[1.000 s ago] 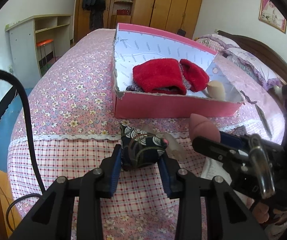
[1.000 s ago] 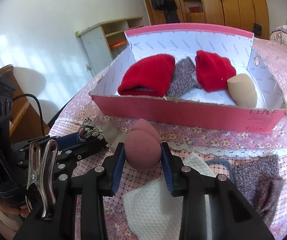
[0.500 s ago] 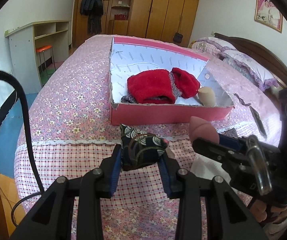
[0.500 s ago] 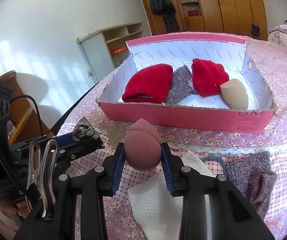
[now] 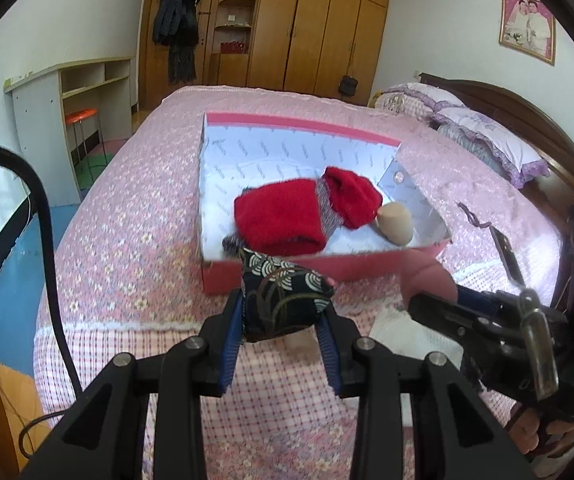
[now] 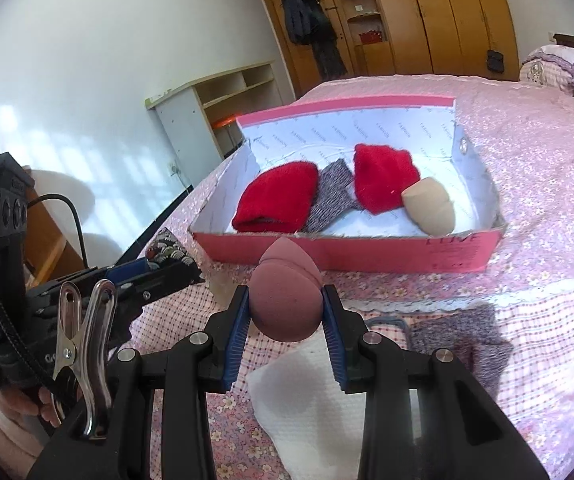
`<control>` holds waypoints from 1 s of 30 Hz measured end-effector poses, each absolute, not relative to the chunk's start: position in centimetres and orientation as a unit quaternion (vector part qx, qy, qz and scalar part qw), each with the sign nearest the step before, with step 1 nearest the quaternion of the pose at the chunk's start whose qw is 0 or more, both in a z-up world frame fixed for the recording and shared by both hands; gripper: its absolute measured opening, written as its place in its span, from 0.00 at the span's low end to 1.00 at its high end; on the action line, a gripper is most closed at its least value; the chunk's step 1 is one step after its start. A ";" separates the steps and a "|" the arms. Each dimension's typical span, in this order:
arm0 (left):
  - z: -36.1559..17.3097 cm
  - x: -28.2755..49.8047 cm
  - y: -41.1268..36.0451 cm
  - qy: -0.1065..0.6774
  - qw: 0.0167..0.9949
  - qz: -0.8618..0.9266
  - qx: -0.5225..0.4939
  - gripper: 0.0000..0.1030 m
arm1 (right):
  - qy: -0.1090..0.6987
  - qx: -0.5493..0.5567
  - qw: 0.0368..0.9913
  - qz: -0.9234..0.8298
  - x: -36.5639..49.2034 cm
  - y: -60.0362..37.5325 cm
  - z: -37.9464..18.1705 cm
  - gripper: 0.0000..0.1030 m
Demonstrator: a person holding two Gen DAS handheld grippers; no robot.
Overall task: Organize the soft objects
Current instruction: 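Carry the pouch with the left tool while the right tool carries the sponge egg into the box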
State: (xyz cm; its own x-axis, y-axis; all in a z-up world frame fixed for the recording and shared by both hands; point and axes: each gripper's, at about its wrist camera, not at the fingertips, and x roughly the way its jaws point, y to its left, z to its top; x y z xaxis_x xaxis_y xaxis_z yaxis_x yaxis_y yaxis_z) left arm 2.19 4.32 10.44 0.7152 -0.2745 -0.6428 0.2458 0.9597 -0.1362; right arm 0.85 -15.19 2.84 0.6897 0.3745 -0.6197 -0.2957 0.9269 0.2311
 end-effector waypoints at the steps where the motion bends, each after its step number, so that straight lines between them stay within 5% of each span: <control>1: 10.7 2.4 4.2 0.348 0.926 -0.141 -0.019 0.35 | 0.348 0.057 0.918 0.181 0.8 -15.4 3.1 0.35; 30: 12.2 12.5 0.8 0.331 0.936 -0.121 0.015 0.35 | 0.324 0.010 0.941 0.098 6.1 -19.7 5.7 0.35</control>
